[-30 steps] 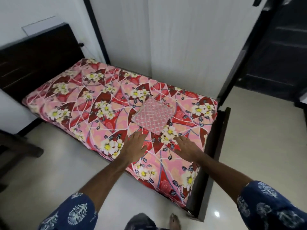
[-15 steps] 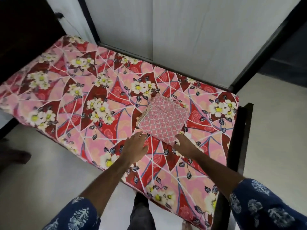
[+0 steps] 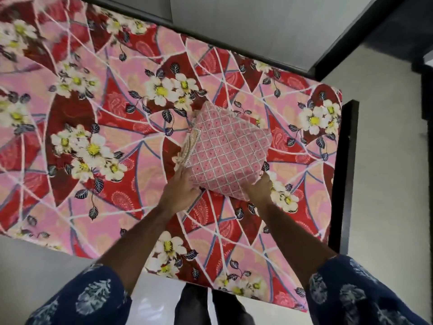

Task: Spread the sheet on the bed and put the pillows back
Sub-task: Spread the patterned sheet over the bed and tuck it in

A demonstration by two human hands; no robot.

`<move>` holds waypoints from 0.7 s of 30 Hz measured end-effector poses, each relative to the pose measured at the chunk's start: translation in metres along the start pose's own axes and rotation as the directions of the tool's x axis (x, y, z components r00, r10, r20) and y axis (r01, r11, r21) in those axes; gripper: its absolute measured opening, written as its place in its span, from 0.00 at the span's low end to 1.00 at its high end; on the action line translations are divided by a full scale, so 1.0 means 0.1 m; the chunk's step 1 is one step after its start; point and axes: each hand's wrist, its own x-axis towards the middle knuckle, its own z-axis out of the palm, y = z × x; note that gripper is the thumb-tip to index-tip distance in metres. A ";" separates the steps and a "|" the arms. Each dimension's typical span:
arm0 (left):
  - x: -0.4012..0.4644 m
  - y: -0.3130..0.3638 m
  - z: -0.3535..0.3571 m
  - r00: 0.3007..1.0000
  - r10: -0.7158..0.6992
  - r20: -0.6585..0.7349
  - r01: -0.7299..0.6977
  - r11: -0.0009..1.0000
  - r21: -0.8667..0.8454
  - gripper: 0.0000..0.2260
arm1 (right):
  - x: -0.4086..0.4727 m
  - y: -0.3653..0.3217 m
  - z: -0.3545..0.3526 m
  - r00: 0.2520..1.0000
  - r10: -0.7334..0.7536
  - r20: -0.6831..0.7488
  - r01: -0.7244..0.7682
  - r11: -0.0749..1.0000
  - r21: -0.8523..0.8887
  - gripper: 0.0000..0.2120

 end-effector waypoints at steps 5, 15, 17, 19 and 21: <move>0.11 -0.21 0.12 0.997 0.012 0.072 -0.023 0.988 0.153 0.32 | 0.16 0.02 0.10 0.995 0.055 0.082 -0.076 0.959 0.273 0.17; 0.19 -0.27 0.24 0.999 0.010 0.034 -0.014 0.993 0.116 0.37 | 0.36 0.22 0.15 0.963 0.134 0.234 -0.237 0.836 0.496 0.25; 0.16 -0.23 0.18 0.998 -0.021 0.062 0.013 0.992 0.125 0.37 | 0.28 0.10 0.06 0.962 0.084 0.261 -0.212 0.833 0.511 0.27; 0.09 -0.16 0.07 0.995 -0.039 0.094 0.022 0.984 0.178 0.38 | 0.11 -0.08 -0.05 0.968 0.009 0.253 -0.140 0.852 0.505 0.30; -0.03 -0.05 -0.10 0.995 -0.027 0.101 0.003 0.975 0.224 0.37 | -0.10 -0.33 -0.15 0.962 -0.098 0.256 -0.045 0.864 0.501 0.34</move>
